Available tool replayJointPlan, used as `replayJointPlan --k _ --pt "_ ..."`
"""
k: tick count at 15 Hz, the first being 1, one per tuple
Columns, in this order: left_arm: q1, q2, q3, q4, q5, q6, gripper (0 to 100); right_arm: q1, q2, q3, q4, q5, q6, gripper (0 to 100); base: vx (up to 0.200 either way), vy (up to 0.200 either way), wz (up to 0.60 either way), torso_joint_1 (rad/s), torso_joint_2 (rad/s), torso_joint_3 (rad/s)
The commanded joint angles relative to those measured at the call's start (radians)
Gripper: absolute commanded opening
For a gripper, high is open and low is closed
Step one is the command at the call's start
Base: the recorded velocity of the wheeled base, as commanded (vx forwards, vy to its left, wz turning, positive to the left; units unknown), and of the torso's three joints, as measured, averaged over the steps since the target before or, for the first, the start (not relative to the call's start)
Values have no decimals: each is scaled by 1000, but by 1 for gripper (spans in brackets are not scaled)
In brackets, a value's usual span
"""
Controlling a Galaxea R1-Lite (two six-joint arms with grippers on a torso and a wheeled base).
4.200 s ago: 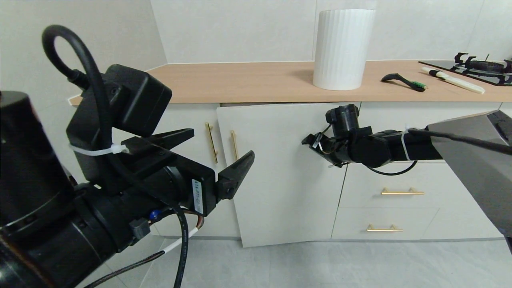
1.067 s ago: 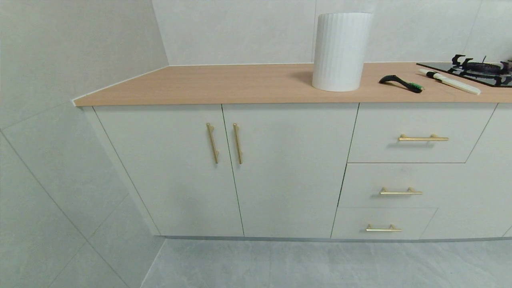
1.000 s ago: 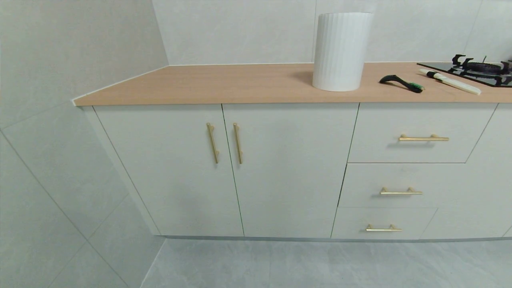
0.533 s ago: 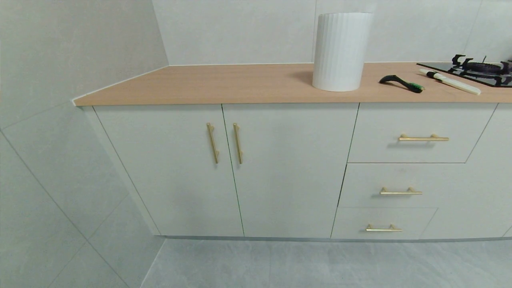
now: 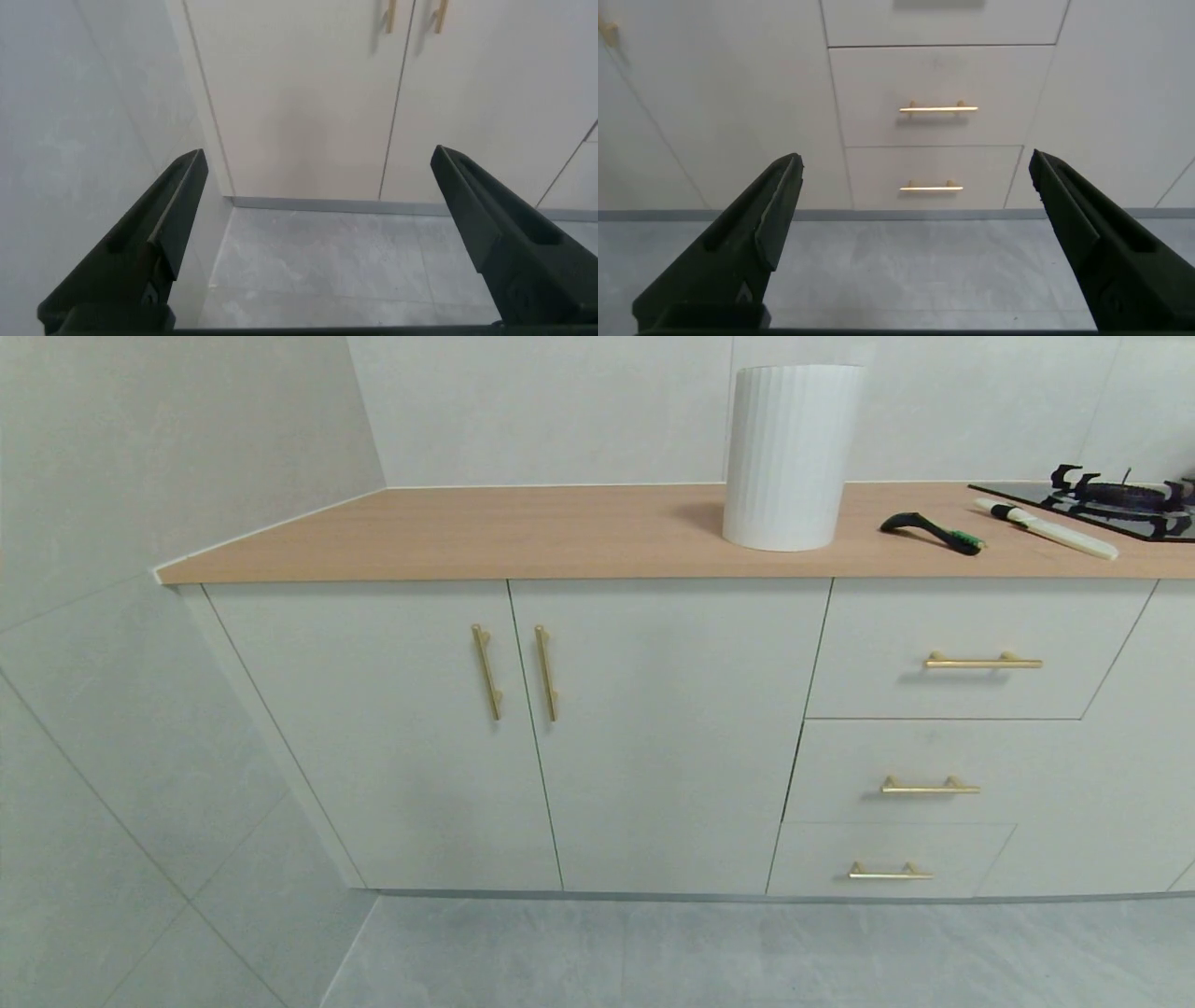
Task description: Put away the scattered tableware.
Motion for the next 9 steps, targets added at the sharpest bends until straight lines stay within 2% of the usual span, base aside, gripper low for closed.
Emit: replayJointPlan --k 1,8,9 --pt "0 1 0 -1 0 0 100 1 3 0 1 0 0 100 0 -200 0 2 2 -2" --pt "0 1 0 -1 0 -2 100 1 3 0 1 0 0 100 0 0 0 0 0 0" --pt "0 1 0 -1 0 -2 100 1 3 0 1 0 0 100 200 0 0 2 2 -2"
